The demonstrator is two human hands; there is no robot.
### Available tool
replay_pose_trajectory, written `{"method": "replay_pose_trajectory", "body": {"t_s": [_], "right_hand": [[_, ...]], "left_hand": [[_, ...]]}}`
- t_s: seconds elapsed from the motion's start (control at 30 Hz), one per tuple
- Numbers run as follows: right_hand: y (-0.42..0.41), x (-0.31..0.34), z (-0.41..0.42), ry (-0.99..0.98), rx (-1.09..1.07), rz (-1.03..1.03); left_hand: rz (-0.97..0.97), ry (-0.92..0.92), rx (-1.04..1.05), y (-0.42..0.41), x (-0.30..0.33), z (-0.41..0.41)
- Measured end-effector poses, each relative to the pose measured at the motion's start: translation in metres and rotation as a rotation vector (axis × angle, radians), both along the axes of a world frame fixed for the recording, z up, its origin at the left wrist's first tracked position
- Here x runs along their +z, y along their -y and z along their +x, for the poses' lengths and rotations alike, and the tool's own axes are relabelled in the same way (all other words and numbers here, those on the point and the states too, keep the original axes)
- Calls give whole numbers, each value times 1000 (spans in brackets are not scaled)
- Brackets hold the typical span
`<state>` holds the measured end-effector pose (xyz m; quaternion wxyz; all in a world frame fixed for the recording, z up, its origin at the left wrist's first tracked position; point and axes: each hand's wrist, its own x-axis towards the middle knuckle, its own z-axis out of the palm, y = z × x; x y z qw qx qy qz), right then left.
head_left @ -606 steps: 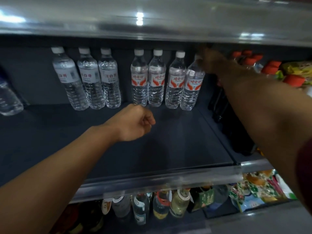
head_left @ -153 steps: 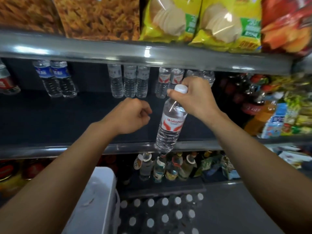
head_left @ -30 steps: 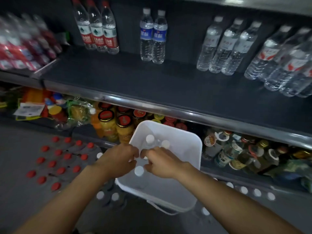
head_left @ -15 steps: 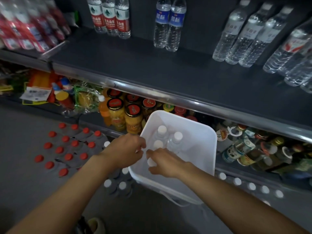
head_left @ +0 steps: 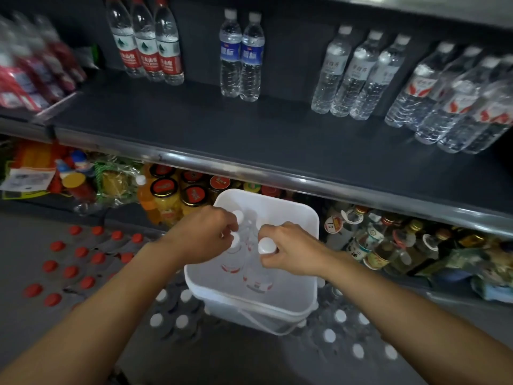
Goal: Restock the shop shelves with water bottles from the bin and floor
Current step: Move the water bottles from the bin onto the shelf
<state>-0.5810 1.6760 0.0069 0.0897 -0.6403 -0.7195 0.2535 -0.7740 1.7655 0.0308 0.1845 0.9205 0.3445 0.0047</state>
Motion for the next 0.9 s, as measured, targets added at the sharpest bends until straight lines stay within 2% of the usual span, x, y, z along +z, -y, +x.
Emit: {"method": "replay_pose_trajectory", "body": {"t_s": [0.13,0.27,0.47,0.6,0.73,0.9], "right_hand": [[5,18,18,-4,-75,19],[8,43,35,42,-99,121],[10,87,58,-5,-169,214],[11,112,68,25,-210,316],[15,140,83,13,-289,378],[21,175,104,19,-396,475]], "left_hand": [[8,31,-6,1,10,18],[22,44,-29,0,27,37],[18,100,-19,0,60,71],[88,109,-70,-3,86,87],[137,127,-81,-6,110,101],[111,183,-105,-4,139,125]]}}
